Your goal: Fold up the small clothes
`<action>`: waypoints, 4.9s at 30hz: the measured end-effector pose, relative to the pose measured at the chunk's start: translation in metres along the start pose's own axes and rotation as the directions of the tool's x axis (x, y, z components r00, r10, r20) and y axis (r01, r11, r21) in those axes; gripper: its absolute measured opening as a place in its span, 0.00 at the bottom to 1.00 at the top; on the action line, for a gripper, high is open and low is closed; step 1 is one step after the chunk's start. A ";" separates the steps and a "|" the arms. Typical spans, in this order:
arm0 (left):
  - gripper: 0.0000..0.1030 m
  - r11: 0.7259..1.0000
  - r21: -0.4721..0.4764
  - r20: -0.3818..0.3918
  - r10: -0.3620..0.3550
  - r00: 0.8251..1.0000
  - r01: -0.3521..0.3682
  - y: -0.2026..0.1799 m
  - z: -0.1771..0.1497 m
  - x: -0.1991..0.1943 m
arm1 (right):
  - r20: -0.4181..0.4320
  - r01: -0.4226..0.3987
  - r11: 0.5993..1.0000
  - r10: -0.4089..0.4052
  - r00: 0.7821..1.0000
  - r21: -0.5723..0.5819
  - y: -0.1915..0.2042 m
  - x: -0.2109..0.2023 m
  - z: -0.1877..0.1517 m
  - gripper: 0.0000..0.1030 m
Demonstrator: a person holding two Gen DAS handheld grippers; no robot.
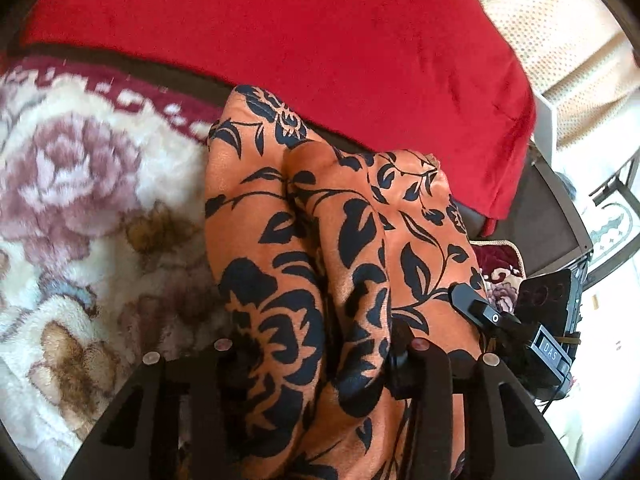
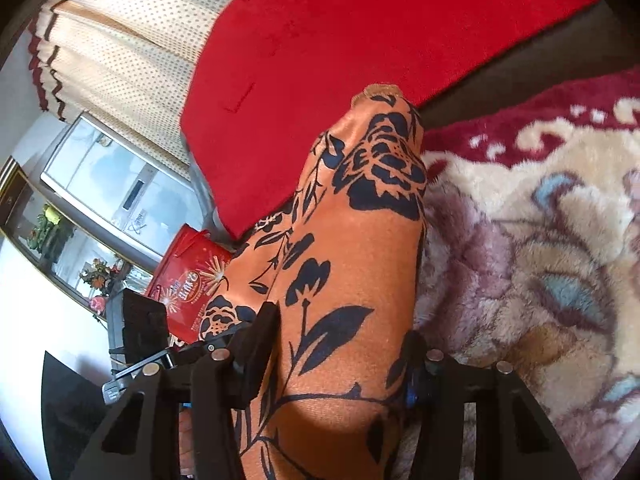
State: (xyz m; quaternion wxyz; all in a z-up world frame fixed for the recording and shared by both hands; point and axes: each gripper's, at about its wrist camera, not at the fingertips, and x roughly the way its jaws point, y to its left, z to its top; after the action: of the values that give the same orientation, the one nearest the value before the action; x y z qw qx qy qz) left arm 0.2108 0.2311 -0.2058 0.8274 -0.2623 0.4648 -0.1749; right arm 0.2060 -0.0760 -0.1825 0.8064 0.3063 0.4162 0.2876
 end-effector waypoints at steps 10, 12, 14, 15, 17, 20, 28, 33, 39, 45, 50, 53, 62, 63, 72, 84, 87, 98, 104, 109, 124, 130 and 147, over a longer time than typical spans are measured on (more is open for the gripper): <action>0.45 0.993 0.120 0.052 -0.016 0.999 0.010 -0.069 -0.014 -0.027 | 0.107 -0.030 0.998 0.036 0.994 -0.056 -0.006 -0.079 -0.018 0.52; 0.45 0.990 0.140 0.052 -0.016 0.999 0.009 -0.087 -0.019 -0.028 | 0.121 -0.024 0.998 0.031 0.992 -0.059 -0.011 -0.092 -0.025 0.52; 0.45 0.988 0.153 0.054 -0.008 0.998 -0.001 -0.094 -0.021 -0.032 | 0.138 -0.021 0.998 0.029 0.990 -0.060 -0.009 -0.104 -0.030 0.52; 0.45 0.986 0.164 0.058 -0.001 0.998 -0.009 -0.100 -0.020 -0.032 | 0.146 -0.019 0.998 0.028 0.989 -0.062 -0.009 -0.112 -0.033 0.52; 0.45 0.981 0.188 0.068 0.025 0.997 -0.037 -0.114 -0.024 -0.032 | 0.157 -0.015 0.998 0.025 0.987 -0.068 -0.009 -0.120 -0.039 0.52; 0.45 0.974 0.212 0.084 0.065 0.994 -0.081 -0.131 -0.028 -0.031 | 0.169 -0.010 0.998 0.021 0.985 -0.066 -0.013 -0.128 -0.045 0.52; 0.45 0.943 0.260 0.128 0.181 0.975 -0.209 -0.144 -0.040 -0.028 | 0.168 0.003 0.999 0.004 0.986 -0.039 -0.025 -0.131 -0.045 0.52; 0.45 0.936 0.261 0.130 0.209 0.969 -0.237 -0.139 -0.037 -0.022 | 0.158 0.013 0.999 -0.008 0.987 -0.030 -0.023 -0.125 -0.043 0.52; 0.45 0.935 0.256 0.106 0.225 0.969 -0.245 -0.134 -0.034 -0.008 | 0.144 0.032 0.999 -0.030 0.989 -0.008 -0.022 -0.119 -0.041 0.52; 0.45 0.930 0.260 0.065 0.252 0.966 -0.260 -0.127 -0.033 0.011 | 0.127 0.061 0.998 -0.063 0.990 0.020 -0.034 -0.117 -0.045 0.52; 0.55 0.919 0.228 -0.039 0.338 0.940 -0.321 -0.102 -0.036 0.042 | 0.047 0.124 0.989 -0.128 0.991 0.075 -0.053 -0.099 -0.050 0.52; 0.63 0.926 0.209 -0.043 0.329 0.943 -0.313 -0.094 -0.032 0.040 | -0.011 0.182 0.975 -0.182 0.983 0.127 -0.070 -0.086 -0.052 0.57; 0.71 0.909 0.264 0.012 0.330 0.944 -0.321 -0.074 -0.033 0.011 | 0.202 0.336 0.942 -0.330 0.922 0.006 -0.040 -0.139 -0.042 0.59; 0.71 0.905 0.272 0.025 0.333 0.943 -0.327 -0.074 -0.032 0.005 | 0.219 0.329 0.944 -0.319 0.922 -0.010 -0.036 -0.143 -0.040 0.59; 0.86 0.777 0.395 0.177 0.459 0.870 -0.490 -0.074 -0.044 -0.011 | 0.102 0.350 0.921 -0.337 0.936 -0.171 -0.005 -0.091 -0.050 0.48; 1.00 0.856 0.269 0.123 0.424 0.897 -0.441 -0.049 -0.034 -0.017 | 0.150 0.324 0.937 -0.305 0.941 -0.128 0.010 -0.130 -0.072 0.48; 1.00 0.829 0.260 0.236 0.443 0.865 -0.495 -0.067 -0.045 -0.044 | 0.194 0.376 0.902 -0.338 0.921 -0.213 0.040 -0.138 -0.089 0.48; 1.00 0.771 0.283 0.202 0.534 0.821 -0.571 -0.067 -0.071 -0.040 | 0.180 0.525 0.787 -0.493 0.851 -0.326 0.067 -0.121 -0.154 0.48; 1.00 0.727 0.286 0.360 0.522 0.773 -0.624 -0.116 -0.088 -0.086 | 0.280 0.508 0.821 -0.439 0.854 -0.261 0.086 -0.159 -0.168 0.48; 1.00 0.710 0.278 0.459 0.494 0.738 -0.647 -0.150 -0.098 -0.135 | 0.343 0.522 0.812 -0.427 0.837 -0.261 0.118 -0.195 -0.181 0.52; 1.00 0.687 0.212 0.624 0.452 0.637 -0.695 -0.212 -0.130 -0.245 | 0.505 0.568 0.775 -0.386 0.772 -0.276 0.216 -0.290 -0.210 0.65; 1.00 0.689 0.183 0.677 0.429 0.598 -0.701 -0.231 -0.143 -0.281 | 0.542 0.563 0.777 -0.355 0.762 -0.282 0.244 -0.317 -0.223 0.65; 1.00 0.706 0.149 0.736 0.388 0.554 -0.692 -0.249 -0.163 -0.336 | 0.541 0.555 0.795 -0.362 0.759 -0.246 0.275 -0.330 -0.233 0.69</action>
State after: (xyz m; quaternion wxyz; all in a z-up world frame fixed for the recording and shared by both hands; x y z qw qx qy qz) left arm -0.1113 0.1666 0.1006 0.9821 0.0407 0.1519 0.1032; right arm -0.2099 -0.0758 0.0738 0.9722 0.0845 0.2065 0.0713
